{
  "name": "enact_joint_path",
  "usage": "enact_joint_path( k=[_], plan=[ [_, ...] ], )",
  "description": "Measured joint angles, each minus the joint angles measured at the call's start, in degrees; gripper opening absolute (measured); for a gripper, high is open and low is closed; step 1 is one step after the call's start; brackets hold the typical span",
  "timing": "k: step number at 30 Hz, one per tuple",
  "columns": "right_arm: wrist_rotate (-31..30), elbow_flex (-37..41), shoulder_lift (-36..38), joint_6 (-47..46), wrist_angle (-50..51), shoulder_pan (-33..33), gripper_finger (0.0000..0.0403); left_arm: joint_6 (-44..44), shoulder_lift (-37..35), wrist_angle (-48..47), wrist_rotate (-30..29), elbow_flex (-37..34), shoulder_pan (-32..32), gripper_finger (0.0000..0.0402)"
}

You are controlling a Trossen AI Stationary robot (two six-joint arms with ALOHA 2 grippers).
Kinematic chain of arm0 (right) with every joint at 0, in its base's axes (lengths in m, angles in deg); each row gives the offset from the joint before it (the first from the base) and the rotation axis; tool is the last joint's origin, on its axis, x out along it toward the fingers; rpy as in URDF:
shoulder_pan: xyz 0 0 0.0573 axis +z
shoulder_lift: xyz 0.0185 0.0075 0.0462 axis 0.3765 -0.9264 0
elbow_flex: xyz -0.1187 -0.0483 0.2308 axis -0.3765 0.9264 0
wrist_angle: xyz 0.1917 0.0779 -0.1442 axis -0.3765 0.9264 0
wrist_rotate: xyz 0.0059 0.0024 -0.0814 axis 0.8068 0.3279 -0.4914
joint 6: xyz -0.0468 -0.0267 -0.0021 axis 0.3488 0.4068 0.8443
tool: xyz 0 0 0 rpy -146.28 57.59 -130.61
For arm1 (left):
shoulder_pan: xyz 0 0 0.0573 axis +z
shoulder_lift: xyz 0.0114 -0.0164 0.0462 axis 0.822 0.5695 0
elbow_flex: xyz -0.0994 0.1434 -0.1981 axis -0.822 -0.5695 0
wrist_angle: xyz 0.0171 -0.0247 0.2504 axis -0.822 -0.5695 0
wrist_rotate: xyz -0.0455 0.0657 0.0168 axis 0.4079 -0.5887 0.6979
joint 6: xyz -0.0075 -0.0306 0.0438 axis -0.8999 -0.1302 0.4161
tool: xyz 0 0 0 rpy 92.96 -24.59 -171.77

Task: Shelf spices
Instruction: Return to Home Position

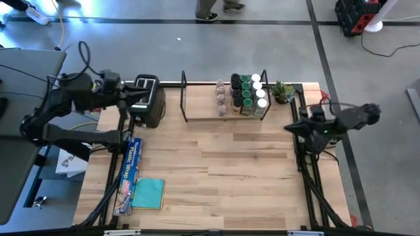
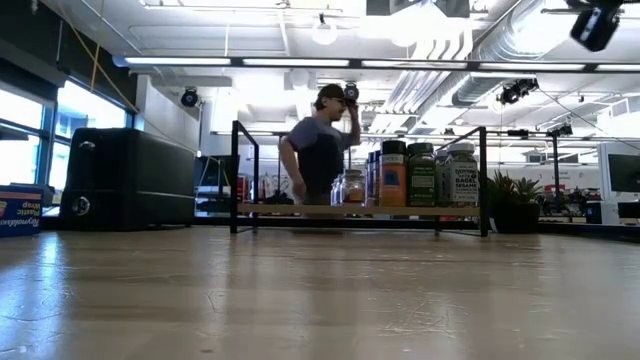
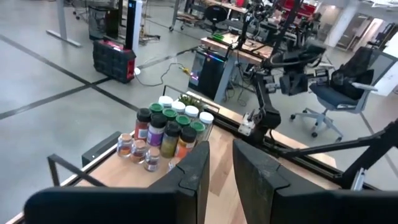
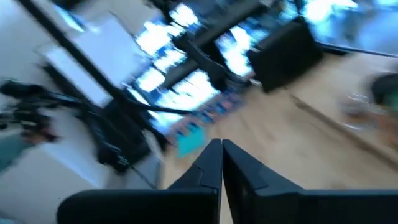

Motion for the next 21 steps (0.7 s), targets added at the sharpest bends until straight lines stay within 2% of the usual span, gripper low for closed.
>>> enact_joint_path(
  k=[3,6,11,14,16,21],
  plan=[
    [2.52,8.94,2.96,3.97,-14.60,0.00,0.0003,0.01,-2.11,-1.25,0.00,0.00,0.00,0.0065],
    [2.19,15.10,6.50,6.79,-22.34,-0.47,0.0001,1.67,-3.64,-1.47,-0.01,0.00,0.00,0.0065],
    [0.83,16.92,15.02,9.33,-19.33,-2.99,0.0000,6.49,-5.40,-1.28,-0.01,0.00,0.00,0.0065],
    [0.76,15.19,14.62,12.80,-15.81,-4.17,0.0000,11.27,-5.63,-1.30,-1.00,0.00,0.00,0.0065],
    [1.26,14.86,14.37,13.71,-17.03,-4.48,0.0000,12.82,-5.70,-1.44,-2.29,0.00,0.00,0.0065],
    [3.01,19.87,14.94,13.75,-18.81,-4.48,0.0000,11.43,-5.91,-2.60,-2.66,0.02,0.01,0.0065]
  ],
)
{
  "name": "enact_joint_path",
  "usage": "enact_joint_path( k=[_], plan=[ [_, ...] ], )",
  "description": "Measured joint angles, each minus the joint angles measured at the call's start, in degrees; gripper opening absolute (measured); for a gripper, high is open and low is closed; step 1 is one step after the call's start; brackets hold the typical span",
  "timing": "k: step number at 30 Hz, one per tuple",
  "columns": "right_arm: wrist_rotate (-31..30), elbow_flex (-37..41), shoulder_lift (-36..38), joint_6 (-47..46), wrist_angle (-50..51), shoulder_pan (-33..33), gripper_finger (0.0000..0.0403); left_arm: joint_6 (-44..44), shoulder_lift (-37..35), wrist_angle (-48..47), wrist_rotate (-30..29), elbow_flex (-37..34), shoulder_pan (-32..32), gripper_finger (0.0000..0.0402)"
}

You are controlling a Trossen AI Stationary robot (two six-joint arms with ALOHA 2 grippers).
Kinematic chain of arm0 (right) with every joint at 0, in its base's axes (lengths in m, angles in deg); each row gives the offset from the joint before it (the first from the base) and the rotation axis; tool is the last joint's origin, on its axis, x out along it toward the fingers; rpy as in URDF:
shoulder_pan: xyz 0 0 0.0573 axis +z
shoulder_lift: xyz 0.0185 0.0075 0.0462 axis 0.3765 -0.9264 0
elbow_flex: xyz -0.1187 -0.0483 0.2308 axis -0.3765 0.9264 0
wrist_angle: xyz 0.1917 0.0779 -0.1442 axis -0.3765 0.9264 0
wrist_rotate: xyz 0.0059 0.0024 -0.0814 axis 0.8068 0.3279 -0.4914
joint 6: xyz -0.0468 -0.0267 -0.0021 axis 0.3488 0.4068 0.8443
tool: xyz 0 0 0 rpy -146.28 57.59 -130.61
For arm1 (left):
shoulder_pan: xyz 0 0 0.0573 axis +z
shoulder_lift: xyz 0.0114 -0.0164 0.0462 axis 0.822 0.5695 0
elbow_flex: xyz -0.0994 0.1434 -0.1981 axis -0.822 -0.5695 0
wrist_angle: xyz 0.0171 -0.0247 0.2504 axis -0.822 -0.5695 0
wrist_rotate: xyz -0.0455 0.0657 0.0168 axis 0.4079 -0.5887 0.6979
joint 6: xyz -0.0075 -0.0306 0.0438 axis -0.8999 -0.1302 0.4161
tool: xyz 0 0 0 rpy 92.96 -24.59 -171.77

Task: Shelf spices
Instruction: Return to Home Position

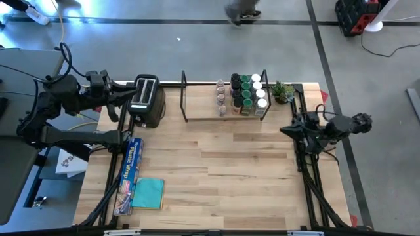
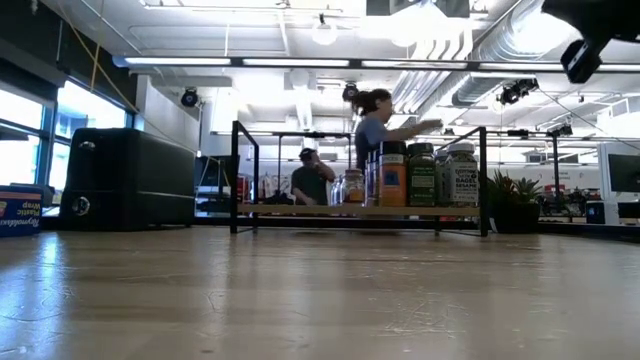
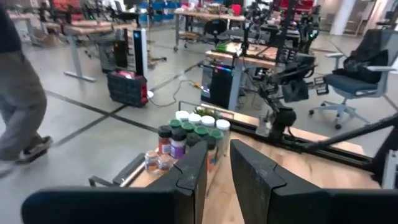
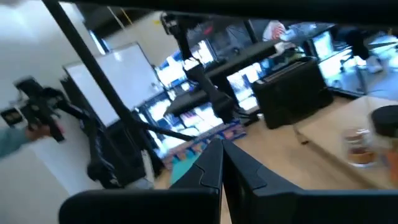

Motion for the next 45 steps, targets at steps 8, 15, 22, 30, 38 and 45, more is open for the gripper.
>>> enact_joint_path(
  k=[8,15,22,30,38,45],
  plan=[
    [6.50,18.12,-0.11,3.41,-33.83,-0.02,0.0000,-2.44,-0.02,-1.45,5.51,0.00,0.02,0.0065],
    [5.61,20.19,-0.17,9.89,-33.59,-2.36,0.0000,-2.45,0.00,-1.74,6.66,0.00,-0.01,0.0065],
    [10.75,20.19,-0.17,16.04,-35.27,-9.98,0.0000,-2.26,0.00,-1.76,6.77,0.00,-0.01,0.0065],
    [25.40,20.19,-0.20,10.02,-29.93,-18.87,0.0000,-1.84,-0.01,-1.71,6.98,0.00,-0.01,0.0065],
    [23.91,20.19,-0.20,6.63,-26.11,-23.41,0.0000,-1.99,-0.02,-1.56,10.21,0.00,-0.01,0.0065],
    [23.75,20.19,-0.20,6.73,-19.10,-23.91,0.0000,-1.91,-0.02,-1.54,10.70,0.00,-0.01,0.0065]
  ],
)
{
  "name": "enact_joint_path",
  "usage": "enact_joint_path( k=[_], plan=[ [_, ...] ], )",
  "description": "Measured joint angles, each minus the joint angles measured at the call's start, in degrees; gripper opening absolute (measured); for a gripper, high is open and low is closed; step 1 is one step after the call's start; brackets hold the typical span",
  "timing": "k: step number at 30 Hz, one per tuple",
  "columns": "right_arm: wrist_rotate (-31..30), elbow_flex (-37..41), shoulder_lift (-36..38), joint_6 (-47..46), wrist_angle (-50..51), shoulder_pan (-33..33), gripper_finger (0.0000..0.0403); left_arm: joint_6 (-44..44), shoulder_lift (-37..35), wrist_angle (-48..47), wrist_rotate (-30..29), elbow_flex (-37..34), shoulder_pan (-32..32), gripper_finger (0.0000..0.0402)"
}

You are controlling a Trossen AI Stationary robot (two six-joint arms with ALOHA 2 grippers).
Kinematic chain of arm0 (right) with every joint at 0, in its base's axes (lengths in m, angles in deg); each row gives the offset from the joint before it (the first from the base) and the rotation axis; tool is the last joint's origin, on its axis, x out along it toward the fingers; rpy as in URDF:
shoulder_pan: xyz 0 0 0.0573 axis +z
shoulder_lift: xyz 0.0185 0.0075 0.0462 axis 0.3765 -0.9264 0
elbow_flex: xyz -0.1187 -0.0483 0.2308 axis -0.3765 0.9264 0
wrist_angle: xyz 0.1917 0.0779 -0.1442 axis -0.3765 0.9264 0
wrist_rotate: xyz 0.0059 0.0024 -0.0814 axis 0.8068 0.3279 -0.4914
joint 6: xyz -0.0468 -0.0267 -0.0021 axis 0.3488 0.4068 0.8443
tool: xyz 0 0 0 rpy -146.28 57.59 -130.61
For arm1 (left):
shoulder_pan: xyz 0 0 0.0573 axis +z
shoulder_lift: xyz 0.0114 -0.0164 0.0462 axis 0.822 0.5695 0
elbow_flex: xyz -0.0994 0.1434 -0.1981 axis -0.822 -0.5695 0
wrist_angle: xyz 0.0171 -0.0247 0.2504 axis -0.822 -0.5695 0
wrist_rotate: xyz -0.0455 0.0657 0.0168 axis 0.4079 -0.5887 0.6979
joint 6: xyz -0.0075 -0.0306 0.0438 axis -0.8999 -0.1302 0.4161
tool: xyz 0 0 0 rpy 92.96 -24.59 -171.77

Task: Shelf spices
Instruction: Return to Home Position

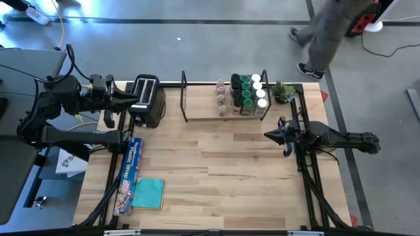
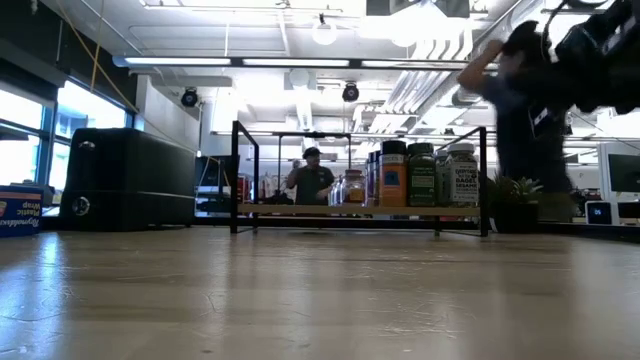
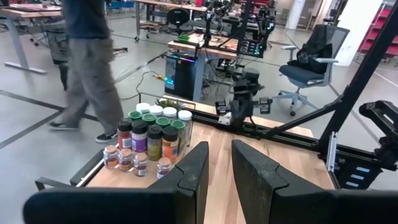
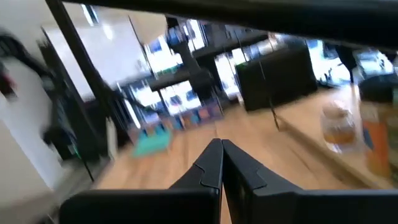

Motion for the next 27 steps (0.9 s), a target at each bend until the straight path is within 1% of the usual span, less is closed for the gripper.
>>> enact_joint_path(
  k=[1,4,8,10,12,16,18,23,25,27],
  plan=[
    [0.02,-0.04,-0.06,1.15,1.88,0.00,0.0000,0.01,0.01,0.00,0.00,0.00,0.00,0.0065],
    [1.29,-0.07,-0.98,6.11,2.19,0.02,0.0000,0.86,0.00,0.02,-0.04,0.00,0.00,0.0065],
    [1.27,-0.07,-1.48,9.53,2.21,0.02,0.0000,4.96,0.35,0.84,-0.07,-0.77,0.00,0.0065],
    [1.27,-0.07,-1.49,9.54,2.20,0.02,0.0000,6.99,0.35,2.40,-0.09,-3.33,0.00,0.0065],
    [1.27,-0.07,-1.49,9.41,2.21,0.02,0.0000,8.31,0.39,7.01,-0.11,-7.50,0.00,0.0065],
    [1.27,-0.07,-1.49,9.40,2.25,0.02,0.0000,9.20,0.44,22.75,0.87,-19.50,0.00,0.0065],
    [1.25,-0.07,-1.49,9.40,2.26,0.02,0.0000,8.94,0.46,32.95,1.47,-26.26,0.00,0.0065],
    [1.25,-0.09,-1.49,9.41,2.30,0.02,0.0000,4.13,0.33,59.38,2.86,-43.37,-0.02,0.0065],
    [1.22,-0.09,-1.49,9.41,2.30,0.02,0.0000,3.48,-0.29,66.88,2.85,-48.82,-0.26,0.0065],
    [1.22,-0.09,-1.49,9.41,2.32,0.02,0.0000,2.57,-1.74,71.86,2.10,-52.98,-0.35,0.0065]
  ],
)
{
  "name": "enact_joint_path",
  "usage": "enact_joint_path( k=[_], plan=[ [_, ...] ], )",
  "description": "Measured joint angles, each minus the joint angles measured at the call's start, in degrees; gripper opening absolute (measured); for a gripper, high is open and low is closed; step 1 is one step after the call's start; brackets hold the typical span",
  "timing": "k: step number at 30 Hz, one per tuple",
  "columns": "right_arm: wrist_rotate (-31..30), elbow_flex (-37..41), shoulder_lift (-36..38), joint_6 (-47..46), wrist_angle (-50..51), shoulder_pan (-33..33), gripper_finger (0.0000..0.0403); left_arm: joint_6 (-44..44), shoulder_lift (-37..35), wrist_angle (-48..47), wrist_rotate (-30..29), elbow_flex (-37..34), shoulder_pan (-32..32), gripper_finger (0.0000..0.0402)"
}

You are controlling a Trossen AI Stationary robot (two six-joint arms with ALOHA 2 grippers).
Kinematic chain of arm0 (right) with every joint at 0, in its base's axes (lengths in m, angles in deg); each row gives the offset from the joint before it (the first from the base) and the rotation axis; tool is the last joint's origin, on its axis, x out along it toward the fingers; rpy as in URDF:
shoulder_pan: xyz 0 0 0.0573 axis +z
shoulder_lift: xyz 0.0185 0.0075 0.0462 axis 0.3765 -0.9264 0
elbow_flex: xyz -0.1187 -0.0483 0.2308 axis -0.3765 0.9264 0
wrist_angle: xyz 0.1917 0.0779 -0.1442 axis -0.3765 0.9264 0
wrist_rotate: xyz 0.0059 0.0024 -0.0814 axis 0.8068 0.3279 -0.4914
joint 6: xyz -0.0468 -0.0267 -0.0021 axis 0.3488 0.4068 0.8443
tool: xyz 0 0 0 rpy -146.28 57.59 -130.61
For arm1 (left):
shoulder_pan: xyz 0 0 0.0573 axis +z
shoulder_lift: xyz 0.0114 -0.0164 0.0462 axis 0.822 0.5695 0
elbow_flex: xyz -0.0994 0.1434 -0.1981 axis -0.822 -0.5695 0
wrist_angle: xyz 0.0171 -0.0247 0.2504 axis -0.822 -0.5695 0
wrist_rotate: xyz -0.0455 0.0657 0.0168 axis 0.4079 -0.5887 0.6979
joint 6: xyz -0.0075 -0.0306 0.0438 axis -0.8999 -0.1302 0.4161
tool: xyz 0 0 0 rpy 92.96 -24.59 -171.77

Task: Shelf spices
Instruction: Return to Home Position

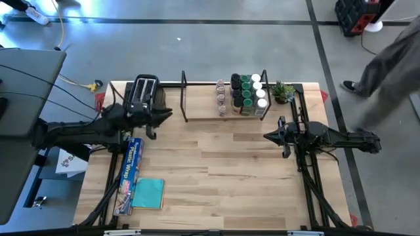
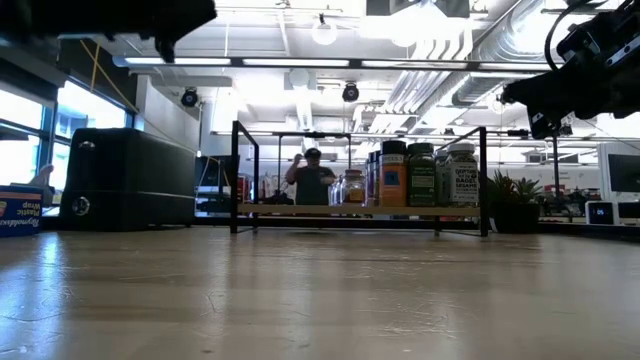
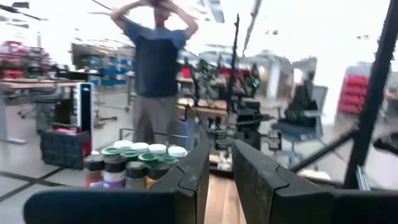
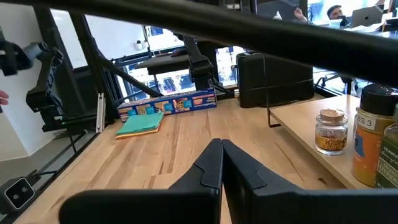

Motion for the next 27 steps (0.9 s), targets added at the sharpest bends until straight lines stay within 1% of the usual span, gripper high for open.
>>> enact_joint_path(
  k=[2,4,7,12,15,18,20,23,27],
  plan=[
    [-0.02,0.00,0.00,0.00,0.00,0.00,0.0000,-1.05,-2.50,1.70,-1.63,-2.96,0.11,0.0065],
    [-0.02,0.00,0.00,0.00,0.02,0.00,0.0000,-1.12,-6.12,1.33,-2.55,-4.98,0.11,0.0065],
    [-0.07,0.00,0.00,0.00,0.02,0.00,0.0000,-1.08,-13.07,-0.21,-2.82,-6.22,0.11,0.0065],
    [-0.09,-0.02,-0.02,0.00,0.04,0.00,0.0000,-1.93,-25.18,-14.11,-2.70,-6.36,0.00,0.0065],
    [-0.11,-0.02,-0.02,0.00,0.04,0.00,0.0000,-1.93,-30.24,-18.58,-1.37,-6.34,0.00,0.0065],
    [-0.09,-0.02,-0.02,0.00,0.04,0.00,0.0000,-0.53,-32.95,-23.30,-0.43,-6.48,-0.02,0.0065],
    [-0.09,-0.02,-0.02,0.00,0.04,0.00,0.0000,-0.27,-33.54,-24.32,-0.85,-7.16,-0.02,0.0065],
    [-0.09,-0.02,-0.02,0.00,0.04,0.00,0.0000,0.48,-33.56,-23.01,-1.03,-9.15,-0.02,0.0065],
    [-0.09,-0.02,-0.02,0.00,0.04,0.02,0.0000,0.81,-33.56,-17.44,-2.35,-13.77,-0.02,0.0065]
  ],
)
